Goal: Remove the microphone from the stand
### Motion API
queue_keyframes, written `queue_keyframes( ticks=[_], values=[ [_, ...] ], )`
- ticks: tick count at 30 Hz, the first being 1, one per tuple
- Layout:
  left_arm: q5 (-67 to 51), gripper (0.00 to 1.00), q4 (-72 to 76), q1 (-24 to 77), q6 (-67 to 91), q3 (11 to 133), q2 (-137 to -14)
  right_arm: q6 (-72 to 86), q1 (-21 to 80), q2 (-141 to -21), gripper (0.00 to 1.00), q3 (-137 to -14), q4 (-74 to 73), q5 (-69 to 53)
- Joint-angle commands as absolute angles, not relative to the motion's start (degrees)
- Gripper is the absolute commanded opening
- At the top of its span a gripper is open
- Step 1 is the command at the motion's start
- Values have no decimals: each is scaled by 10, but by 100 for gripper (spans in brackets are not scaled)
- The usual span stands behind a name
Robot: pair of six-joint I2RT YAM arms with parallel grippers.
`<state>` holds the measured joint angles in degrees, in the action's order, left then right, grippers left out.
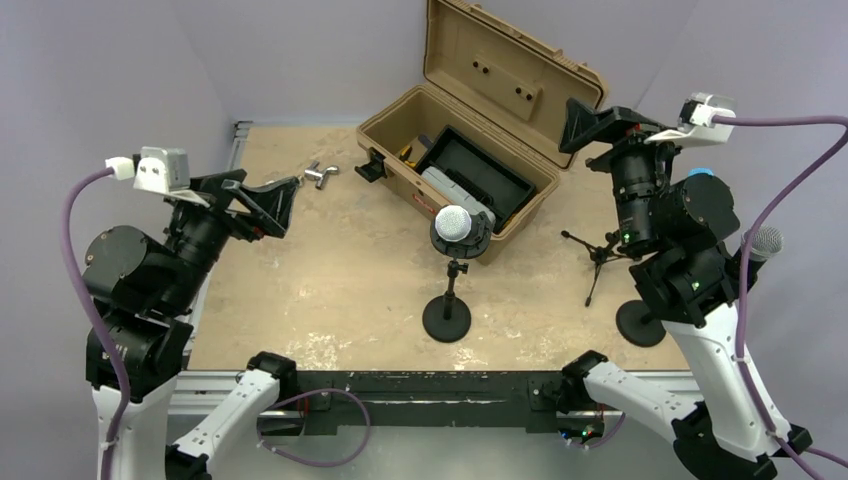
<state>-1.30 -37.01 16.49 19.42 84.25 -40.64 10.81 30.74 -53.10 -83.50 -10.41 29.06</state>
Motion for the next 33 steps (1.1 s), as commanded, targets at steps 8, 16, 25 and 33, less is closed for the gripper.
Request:
queue_keyframes(
  ticks=[8,16,25,33],
  values=[
    [-161,100,-331,161,247,804,-456,107,308,-533,99,-793,-100,254],
    [-287,100,-237,176,310,721,-476,127,308,-551,99,-765,-109,200],
    [-287,100,-141,321,243,623,-460,176,308,-537,99,-727,-128,169],
    [-158,100,-26,498,58,524,-447,200,308,-510,99,-662,-129,205]
  ],
)
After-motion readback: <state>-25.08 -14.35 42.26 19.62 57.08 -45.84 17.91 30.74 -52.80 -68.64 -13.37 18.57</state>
